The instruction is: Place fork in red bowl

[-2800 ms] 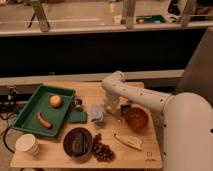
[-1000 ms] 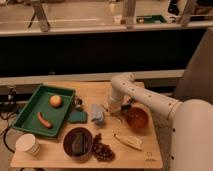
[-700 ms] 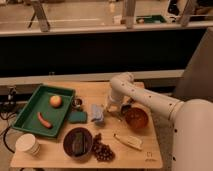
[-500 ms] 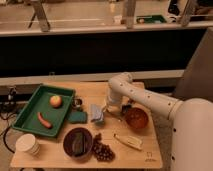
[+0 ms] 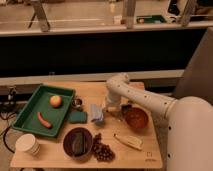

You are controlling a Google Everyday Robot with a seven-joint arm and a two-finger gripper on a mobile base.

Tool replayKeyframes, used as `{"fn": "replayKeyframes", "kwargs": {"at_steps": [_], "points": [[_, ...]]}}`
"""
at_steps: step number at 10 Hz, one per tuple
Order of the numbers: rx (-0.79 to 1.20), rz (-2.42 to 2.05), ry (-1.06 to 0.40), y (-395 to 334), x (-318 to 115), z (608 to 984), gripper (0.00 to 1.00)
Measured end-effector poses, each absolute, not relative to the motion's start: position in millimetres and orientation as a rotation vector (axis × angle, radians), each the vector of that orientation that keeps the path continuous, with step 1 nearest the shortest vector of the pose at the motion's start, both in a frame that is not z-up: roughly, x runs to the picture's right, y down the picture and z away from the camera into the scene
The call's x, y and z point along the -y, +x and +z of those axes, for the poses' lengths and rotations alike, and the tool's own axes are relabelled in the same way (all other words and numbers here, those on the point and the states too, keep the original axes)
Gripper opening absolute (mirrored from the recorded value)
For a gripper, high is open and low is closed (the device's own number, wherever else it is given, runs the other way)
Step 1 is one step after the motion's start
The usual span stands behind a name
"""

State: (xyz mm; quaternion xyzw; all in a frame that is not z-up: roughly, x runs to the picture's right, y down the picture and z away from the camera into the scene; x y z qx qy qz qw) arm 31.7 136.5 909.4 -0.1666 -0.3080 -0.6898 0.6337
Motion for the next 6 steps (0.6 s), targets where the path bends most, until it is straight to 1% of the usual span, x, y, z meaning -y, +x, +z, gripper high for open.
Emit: {"fn": "replayKeyframes", "kwargs": {"at_steps": [3,4,5,6], "points": [[0.706,-1.573,-0.411,32.6,-141.0,913.4,0.25],[0.707,-1.571,-0.416,31.6,-141.5,914.2,0.18],[0.711,-1.568,-0.422,30.1,-142.6,915.1,0.16],[0.713,-1.565,-0.429,28.7,-143.7,915.5,0.19]]}}
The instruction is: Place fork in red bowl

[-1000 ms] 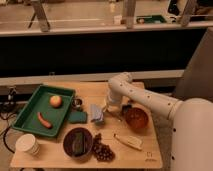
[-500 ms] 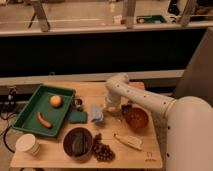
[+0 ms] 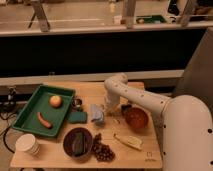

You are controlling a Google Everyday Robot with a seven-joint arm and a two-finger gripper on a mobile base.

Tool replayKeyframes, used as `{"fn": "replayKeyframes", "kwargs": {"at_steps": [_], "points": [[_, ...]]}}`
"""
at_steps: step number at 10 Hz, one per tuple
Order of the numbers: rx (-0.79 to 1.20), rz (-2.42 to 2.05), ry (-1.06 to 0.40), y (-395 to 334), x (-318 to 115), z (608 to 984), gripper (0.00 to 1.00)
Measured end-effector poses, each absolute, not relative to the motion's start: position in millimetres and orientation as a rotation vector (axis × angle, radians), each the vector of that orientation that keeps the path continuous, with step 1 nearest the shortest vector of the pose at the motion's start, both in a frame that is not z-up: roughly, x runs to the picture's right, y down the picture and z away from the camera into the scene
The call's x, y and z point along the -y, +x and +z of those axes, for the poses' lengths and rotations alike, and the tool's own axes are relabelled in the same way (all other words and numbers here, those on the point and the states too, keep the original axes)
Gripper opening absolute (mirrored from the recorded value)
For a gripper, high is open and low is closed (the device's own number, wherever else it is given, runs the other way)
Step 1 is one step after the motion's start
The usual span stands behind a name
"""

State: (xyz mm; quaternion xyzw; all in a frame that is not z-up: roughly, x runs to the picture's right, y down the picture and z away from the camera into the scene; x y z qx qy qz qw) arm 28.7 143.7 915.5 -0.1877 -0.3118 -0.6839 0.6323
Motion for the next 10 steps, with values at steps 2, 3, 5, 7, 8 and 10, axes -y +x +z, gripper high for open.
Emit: {"fn": "replayKeyframes", "kwargs": {"at_steps": [2,3,5,7,8,10], "points": [[0.714,-1.569,-0.432,28,-143,915,0.21],[0.712,-1.57,-0.434,29,-144,915,0.14],[0.704,-1.572,-0.432,32,-141,913,0.0],[0.691,-1.564,-0.391,32,-124,899,0.0],[0.681,-1.562,-0.368,31,-111,889,0.0],[0.664,-1.559,-0.342,31,-96,875,0.0]]}}
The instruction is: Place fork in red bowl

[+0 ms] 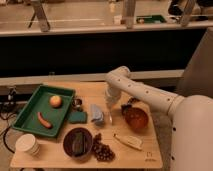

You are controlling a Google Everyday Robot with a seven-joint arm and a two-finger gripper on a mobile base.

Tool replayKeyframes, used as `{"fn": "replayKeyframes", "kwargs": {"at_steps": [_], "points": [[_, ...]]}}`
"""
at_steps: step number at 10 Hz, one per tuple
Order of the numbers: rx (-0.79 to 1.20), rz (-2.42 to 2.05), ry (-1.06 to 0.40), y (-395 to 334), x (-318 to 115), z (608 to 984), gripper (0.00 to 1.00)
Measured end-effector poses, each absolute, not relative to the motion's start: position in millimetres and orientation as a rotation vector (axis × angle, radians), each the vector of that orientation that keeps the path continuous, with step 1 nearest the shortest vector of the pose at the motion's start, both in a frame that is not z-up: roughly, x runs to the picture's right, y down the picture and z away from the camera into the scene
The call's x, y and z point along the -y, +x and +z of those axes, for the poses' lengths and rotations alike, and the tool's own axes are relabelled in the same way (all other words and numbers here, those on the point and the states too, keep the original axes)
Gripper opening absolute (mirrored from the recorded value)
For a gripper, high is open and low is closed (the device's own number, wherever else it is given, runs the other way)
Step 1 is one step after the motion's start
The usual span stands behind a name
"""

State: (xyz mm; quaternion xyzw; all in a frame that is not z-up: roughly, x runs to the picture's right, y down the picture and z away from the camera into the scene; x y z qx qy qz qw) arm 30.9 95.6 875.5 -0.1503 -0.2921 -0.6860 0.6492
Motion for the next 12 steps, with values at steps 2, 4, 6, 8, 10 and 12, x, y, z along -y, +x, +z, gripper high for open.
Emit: {"fn": "replayKeyframes", "kwargs": {"at_steps": [2,4,6,8,10,12], "points": [[0.665,-1.544,-0.334,37,-88,867,0.0],[0.658,-1.537,-0.324,45,-70,846,0.0],[0.647,-1.523,-0.314,54,-57,831,0.0],[0.64,-1.504,-0.309,62,-53,825,0.0],[0.627,-1.474,-0.312,78,-47,814,0.0],[0.618,-1.443,-0.306,94,-39,798,0.0]]}}
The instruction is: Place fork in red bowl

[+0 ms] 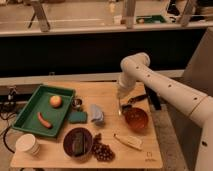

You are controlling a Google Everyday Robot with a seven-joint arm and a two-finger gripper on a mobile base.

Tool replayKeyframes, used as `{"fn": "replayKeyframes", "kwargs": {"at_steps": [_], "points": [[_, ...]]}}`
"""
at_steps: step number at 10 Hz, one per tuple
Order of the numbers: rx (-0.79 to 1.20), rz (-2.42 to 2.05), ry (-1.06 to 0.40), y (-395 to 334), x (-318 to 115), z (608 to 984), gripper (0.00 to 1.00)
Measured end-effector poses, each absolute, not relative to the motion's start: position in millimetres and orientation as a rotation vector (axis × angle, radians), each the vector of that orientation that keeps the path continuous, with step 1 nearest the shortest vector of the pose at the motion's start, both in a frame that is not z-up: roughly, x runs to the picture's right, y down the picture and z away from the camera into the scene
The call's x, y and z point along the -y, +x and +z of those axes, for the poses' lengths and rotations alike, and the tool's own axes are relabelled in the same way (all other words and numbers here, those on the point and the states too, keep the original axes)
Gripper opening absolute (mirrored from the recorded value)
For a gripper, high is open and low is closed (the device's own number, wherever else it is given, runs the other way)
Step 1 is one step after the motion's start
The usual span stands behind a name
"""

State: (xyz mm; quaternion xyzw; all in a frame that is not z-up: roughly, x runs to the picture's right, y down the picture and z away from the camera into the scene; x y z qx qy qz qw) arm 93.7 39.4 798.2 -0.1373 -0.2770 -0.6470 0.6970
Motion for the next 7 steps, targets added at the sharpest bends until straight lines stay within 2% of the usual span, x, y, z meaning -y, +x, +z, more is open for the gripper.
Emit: {"fn": "replayKeyframes", "kwargs": {"at_steps": [7], "points": [[0.618,-1.368,-0.295,137,-49,769,0.0]]}}
